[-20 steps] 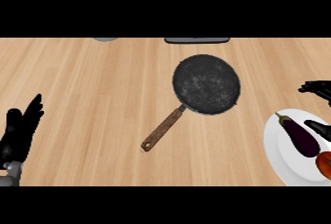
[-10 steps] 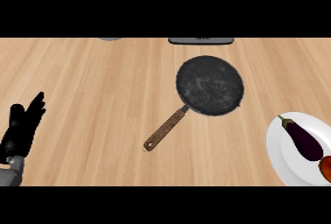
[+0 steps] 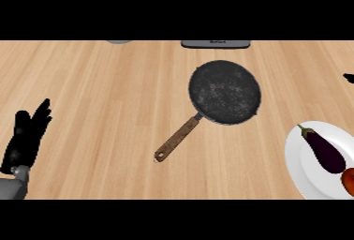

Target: Pick the eggplant from the plate and place it in the pan

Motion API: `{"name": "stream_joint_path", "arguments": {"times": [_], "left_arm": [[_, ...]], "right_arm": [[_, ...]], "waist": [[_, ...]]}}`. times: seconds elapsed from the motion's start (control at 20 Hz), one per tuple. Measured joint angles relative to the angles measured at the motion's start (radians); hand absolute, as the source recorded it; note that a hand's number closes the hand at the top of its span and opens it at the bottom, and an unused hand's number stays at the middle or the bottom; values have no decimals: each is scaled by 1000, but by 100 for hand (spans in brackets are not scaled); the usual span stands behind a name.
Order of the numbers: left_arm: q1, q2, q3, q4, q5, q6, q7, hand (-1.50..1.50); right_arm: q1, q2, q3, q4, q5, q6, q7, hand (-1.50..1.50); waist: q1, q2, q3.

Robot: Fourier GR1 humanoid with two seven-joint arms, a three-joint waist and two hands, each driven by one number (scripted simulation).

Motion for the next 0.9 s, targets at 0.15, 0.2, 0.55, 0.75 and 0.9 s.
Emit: {"name": "stream_joint_path", "arguments": {"times": [0.15, 0.2, 0.55, 0.75, 0.9], "left_arm": [[-12, 0, 4, -7, -3, -3, 23, 0], [-13, -5, 2, -14, -9, 2, 30, 0], [-19, -12, 38, 18, -23, -23, 2, 0], [-34, -24, 60, 29, -43, -39, 16, 0], [-37, -19, 85, 30, -49, -64, 21, 0]], "right_arm": [[-10, -7, 60, -47, 103, -12, 27, -150], [-7, 1, 80, -68, 134, -21, 46, -150], [26, 61, 177, -91, 345, -70, 81, -150], [25, 98, 172, -52, 434, -73, 64, -150], [37, 132, 167, -25, 500, -99, 55, -150]], "waist": [[-1, -1, 0], [-2, -1, 0], [-8, -1, 1], [-9, -1, 1], [-10, -2, 1]]}}
